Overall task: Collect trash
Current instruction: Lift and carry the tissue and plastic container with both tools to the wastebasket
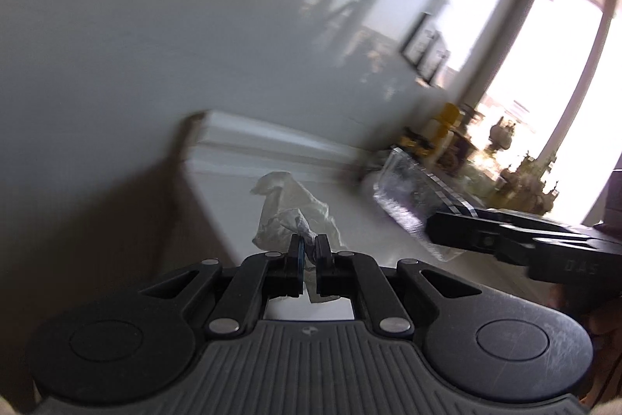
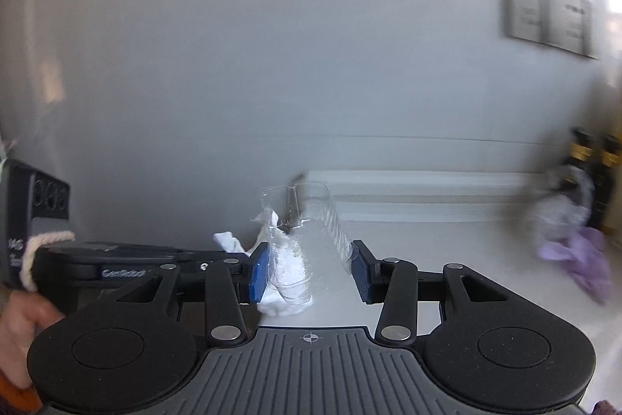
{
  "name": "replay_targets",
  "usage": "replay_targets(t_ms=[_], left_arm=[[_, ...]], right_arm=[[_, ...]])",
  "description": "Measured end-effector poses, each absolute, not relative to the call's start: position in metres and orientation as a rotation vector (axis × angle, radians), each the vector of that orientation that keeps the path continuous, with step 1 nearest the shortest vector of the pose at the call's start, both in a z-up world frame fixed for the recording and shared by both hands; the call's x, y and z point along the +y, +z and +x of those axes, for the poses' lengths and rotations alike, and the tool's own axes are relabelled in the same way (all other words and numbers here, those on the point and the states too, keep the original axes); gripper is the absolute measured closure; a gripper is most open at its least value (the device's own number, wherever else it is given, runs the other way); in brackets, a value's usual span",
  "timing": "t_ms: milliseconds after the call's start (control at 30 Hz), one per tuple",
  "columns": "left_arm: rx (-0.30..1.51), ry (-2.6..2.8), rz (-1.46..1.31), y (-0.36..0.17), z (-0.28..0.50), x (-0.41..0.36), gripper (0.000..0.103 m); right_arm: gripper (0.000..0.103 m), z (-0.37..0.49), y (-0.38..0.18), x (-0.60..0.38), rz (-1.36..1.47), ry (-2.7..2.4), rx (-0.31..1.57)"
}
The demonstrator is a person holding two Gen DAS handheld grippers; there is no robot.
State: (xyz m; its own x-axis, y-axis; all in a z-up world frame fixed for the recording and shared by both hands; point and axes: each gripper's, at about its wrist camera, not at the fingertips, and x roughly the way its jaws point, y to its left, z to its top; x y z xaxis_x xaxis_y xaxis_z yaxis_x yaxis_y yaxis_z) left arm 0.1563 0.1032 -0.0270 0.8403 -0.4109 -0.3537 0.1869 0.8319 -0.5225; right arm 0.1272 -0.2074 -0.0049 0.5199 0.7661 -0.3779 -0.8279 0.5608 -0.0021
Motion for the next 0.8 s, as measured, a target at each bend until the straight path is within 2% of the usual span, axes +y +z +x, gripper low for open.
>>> replay_targets(t_ms=[333,800], left_arm=[[0.589,-0.217,-0.573,-0.087,0.140,0.138,0.098],[0.705,-0.078,-0.592,-0.152,0.128,0.163,0.098]], right_arm=[[0.061,0.094,-0.023,-0.148,-0.318,1.139,0.395],[0.060,0.063,-0.097,-0.075,-0.566,1.204,0.535]])
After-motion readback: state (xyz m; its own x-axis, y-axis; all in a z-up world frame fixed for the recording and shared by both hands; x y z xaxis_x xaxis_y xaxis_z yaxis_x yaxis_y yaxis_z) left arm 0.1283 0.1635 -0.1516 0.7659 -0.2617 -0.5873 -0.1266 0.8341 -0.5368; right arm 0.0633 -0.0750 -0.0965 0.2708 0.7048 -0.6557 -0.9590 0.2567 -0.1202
